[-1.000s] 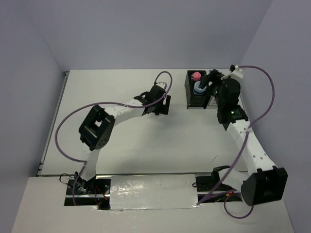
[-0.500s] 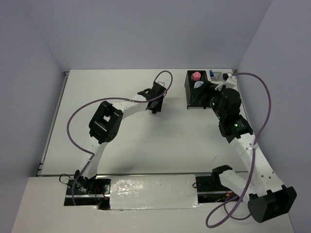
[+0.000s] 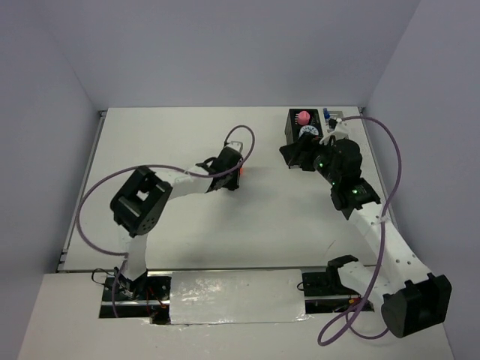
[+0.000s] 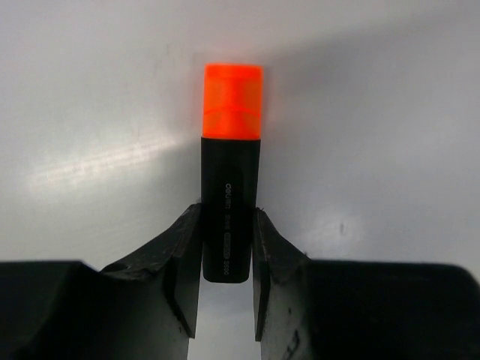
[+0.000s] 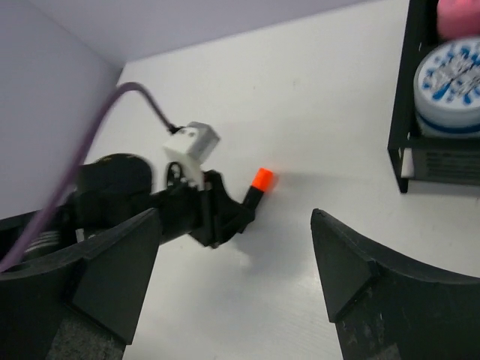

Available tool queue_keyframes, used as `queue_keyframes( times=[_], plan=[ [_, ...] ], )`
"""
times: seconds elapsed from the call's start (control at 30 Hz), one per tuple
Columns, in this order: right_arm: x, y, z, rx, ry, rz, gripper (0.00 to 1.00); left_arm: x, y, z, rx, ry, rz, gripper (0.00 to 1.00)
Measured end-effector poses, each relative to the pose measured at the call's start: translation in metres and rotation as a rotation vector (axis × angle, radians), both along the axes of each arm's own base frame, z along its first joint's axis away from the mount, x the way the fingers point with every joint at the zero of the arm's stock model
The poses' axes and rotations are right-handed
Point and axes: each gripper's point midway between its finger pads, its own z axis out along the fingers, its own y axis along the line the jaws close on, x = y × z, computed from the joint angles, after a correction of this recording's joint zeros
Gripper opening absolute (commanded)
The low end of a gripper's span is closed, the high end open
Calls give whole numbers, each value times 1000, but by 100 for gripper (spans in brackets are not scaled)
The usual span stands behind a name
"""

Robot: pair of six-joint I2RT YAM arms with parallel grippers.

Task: Sort the stationery into containers
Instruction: Pick up the pen from the center of the board.

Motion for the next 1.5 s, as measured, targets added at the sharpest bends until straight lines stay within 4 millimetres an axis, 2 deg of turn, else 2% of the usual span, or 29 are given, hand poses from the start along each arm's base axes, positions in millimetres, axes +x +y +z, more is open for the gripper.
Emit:
queue_keyframes(
  times=[0.13, 0.23, 0.33, 0.4, 0.6, 0.77, 0.9, 0.93, 0.97, 1.0, 1.03, 1.07, 1.1, 1.13, 1.2, 1.23, 1.3, 1.37, 1.43, 1.5],
  plan=[
    [3, 10, -47, 45, 100, 18, 90, -57, 16, 2, -33, 20, -52, 0],
    [0, 18, -78, 85, 166, 21, 91, -94, 19, 4, -66, 19, -105, 0],
    [-1, 32, -92, 129, 195, 43, 91, -118, 12, 19, -132, -25, -154, 0],
    [-4, 46, -94, 145, 200, 71, 91, -124, 8, 36, -187, -73, -176, 0],
    [-15, 89, -102, 159, 221, 153, 90, -124, -6, 87, -347, -216, -222, 0],
    [-20, 113, -118, 142, 268, 177, 90, -127, -14, 113, -423, -275, -260, 0],
    [-22, 127, -123, 132, 289, 188, 88, -130, -13, 132, -468, -321, -275, 0],
    [-21, 129, -122, 134, 290, 190, 85, -131, -13, 136, -475, -330, -276, 0],
    [-21, 133, -122, 138, 290, 198, 78, -132, -12, 140, -483, -339, -278, 0],
    [-20, 136, -121, 143, 287, 206, 57, -133, -11, 143, -489, -346, -280, 0],
    [-19, 139, -120, 144, 283, 215, 43, -134, -11, 146, -494, -352, -282, 2],
    [-19, 146, -116, 167, 275, 243, 13, -134, -11, 146, -491, -352, -282, 4],
    [-19, 152, -112, 179, 262, 267, 4, -135, -10, 145, -487, -348, -284, 8],
    [-21, 160, -106, 205, 252, 302, 0, -135, -10, 143, -480, -344, -281, 33],
    [-20, 165, -105, 217, 248, 332, 0, -133, -7, 143, -468, -351, -272, 80],
    [-18, 167, -104, 219, 242, 349, 0, -133, -7, 143, -466, -350, -272, 99],
    [-12, 167, -103, 213, 233, 360, 0, -133, -3, 141, -445, -333, -248, 99],
    [-1, 157, -98, 188, 210, 335, 0, -130, 5, 141, -395, -309, -198, 99],
    [25, 132, -88, 139, 156, 252, 0, -124, 19, 152, -337, -290, -107, 99],
    [59, 90, -72, 76, 87, 114, 0, -119, 40, 171, -278, -276, 11, 99]
  ],
)
